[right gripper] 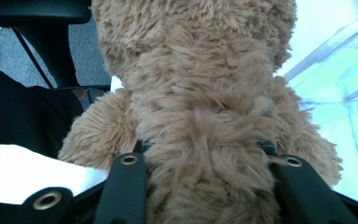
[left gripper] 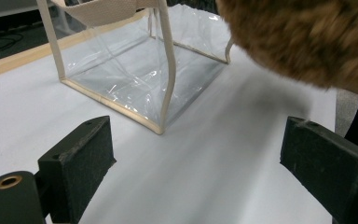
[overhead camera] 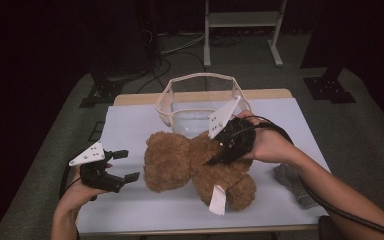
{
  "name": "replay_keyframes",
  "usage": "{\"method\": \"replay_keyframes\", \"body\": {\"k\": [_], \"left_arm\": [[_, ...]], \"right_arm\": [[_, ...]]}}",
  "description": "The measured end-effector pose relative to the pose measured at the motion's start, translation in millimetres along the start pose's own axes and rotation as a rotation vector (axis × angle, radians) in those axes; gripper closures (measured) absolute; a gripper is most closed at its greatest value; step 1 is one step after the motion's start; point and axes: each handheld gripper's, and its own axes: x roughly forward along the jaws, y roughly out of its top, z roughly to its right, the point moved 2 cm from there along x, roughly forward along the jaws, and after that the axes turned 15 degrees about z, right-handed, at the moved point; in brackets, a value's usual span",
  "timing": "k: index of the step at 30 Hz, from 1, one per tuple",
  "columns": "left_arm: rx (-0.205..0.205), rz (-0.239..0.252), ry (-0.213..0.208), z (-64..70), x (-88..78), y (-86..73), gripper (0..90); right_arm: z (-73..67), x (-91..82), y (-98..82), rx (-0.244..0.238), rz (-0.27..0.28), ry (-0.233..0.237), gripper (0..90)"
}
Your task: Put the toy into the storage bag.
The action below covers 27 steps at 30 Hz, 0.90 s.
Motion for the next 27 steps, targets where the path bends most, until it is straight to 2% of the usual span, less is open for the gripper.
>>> {"method": "replay_keyframes", "body": {"k": [10, 17, 19, 21, 26, 27], "left_arm": [[-0.004, -0.016, -0.005, -2.3, 1.9, -3.1, 8.6], [-0.005, -0.024, -0.010, -3.4, 3.5, -4.8, 8.5], [-0.007, -0.022, -0.009, -3.8, 3.0, -5.0, 8.6], [-0.007, -0.021, -0.010, -3.7, 3.0, -4.9, 8.6], [-0.013, -0.024, -0.021, -2.8, 4.3, -5.9, 8.6], [-0.012, -0.026, -0.019, -2.9, 4.5, -6.1, 8.6]], "right_arm": [[9.6, -21.4, 30.0, 0.013, 0.012, 0.006, 60.9], [15.9, -36.2, 59.6, 0.010, 0.000, 0.008, 60.9], [18.2, -43.4, 73.6, 0.005, -0.004, 0.001, 60.9], [19.1, -45.9, 78.3, 0.001, -0.006, -0.004, 60.8], [30.6, -58.8, 98.1, 0.011, -0.002, -0.008, 60.9], [36.4, -64.1, 105.1, 0.013, -0.002, -0.016, 60.8]]}}
